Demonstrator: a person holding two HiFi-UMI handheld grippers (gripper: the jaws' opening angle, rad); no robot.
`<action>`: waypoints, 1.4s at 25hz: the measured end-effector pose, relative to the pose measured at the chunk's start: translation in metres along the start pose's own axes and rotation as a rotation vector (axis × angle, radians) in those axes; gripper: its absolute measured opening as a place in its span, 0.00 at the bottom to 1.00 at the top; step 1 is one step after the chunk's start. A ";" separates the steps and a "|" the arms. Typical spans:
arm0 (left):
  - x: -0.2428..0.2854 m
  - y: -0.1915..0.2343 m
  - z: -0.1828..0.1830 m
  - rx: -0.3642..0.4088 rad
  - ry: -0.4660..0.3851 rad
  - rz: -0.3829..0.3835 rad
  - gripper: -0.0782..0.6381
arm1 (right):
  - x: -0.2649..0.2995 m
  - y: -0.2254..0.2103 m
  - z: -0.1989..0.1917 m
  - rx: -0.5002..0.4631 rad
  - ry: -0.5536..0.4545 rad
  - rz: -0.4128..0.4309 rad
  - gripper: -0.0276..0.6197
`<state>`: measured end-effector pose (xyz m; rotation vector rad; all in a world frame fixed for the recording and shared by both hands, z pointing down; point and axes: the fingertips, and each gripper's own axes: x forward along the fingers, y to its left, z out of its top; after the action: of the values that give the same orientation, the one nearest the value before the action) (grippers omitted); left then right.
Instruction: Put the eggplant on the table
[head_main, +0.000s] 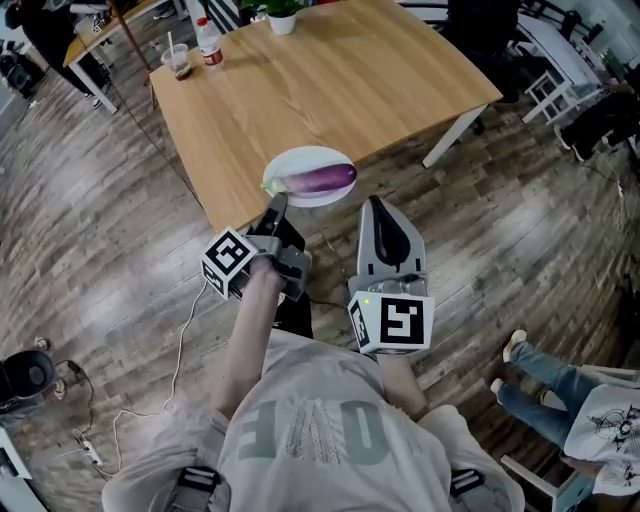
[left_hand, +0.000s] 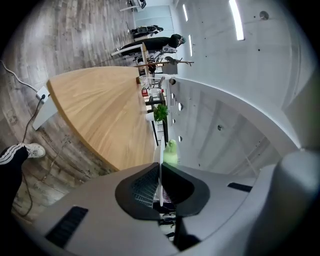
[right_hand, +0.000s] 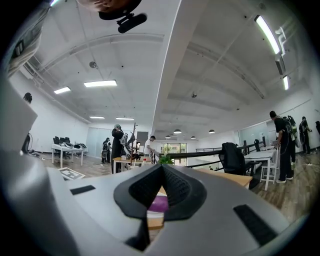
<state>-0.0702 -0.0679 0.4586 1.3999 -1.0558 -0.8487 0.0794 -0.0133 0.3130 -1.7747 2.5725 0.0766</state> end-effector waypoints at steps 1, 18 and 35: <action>0.013 -0.003 0.007 0.005 0.006 -0.005 0.14 | 0.015 -0.004 0.000 -0.002 0.003 -0.004 0.07; 0.214 -0.048 0.108 0.031 0.062 -0.094 0.14 | 0.216 -0.027 0.005 -0.091 0.042 0.032 0.07; 0.245 0.002 0.100 -0.041 0.014 0.023 0.14 | 0.252 -0.057 -0.002 -0.087 0.082 0.104 0.07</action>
<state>-0.0808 -0.3316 0.4683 1.3552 -1.0367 -0.8385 0.0434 -0.2695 0.3028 -1.7055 2.7592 0.1213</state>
